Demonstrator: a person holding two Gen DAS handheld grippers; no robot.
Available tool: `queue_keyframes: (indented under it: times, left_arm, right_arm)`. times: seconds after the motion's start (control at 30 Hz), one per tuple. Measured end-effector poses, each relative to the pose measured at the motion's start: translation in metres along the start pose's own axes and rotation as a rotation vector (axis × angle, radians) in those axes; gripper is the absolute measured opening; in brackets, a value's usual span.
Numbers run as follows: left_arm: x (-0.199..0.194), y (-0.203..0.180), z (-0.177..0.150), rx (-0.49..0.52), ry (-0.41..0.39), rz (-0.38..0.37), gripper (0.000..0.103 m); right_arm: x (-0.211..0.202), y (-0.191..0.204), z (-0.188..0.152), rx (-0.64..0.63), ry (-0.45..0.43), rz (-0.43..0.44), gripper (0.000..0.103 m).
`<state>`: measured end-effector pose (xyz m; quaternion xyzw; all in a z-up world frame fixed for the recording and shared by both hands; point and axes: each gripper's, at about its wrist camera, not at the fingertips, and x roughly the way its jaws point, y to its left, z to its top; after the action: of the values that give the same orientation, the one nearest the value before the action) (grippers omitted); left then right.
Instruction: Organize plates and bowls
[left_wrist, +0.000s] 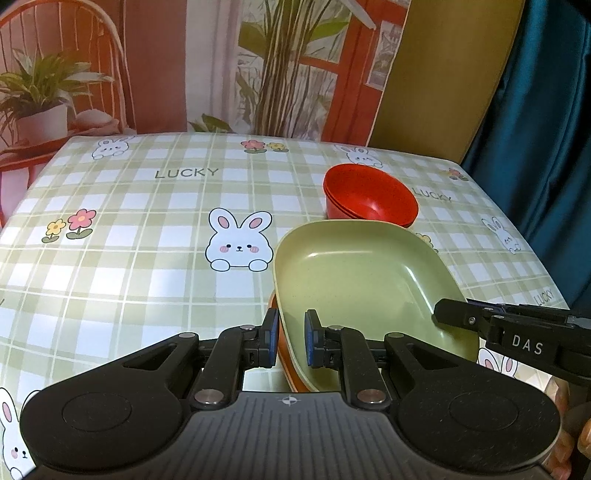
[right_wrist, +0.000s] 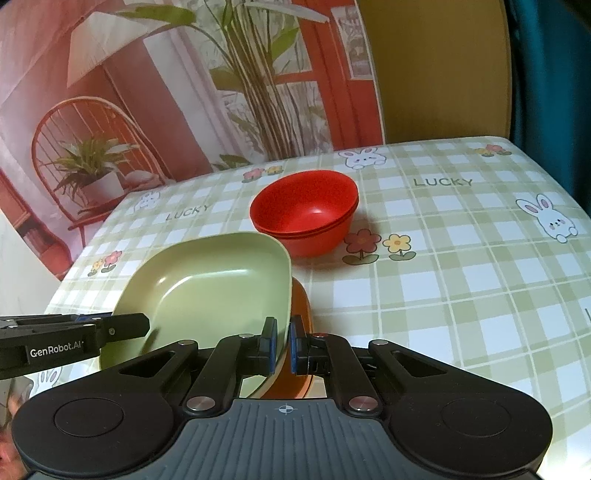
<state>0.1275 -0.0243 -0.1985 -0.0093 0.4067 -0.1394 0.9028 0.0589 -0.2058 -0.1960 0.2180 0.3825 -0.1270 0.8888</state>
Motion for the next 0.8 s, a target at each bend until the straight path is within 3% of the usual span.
queue_keyframes:
  times: [0.8]
  left_arm:
    - [0.0085,0.0042,-0.003,-0.03,0.037,-0.003,0.015]
  right_arm:
    - [0.0099,-0.0022,-0.0025,0.01,0.037,0.003,0.006]
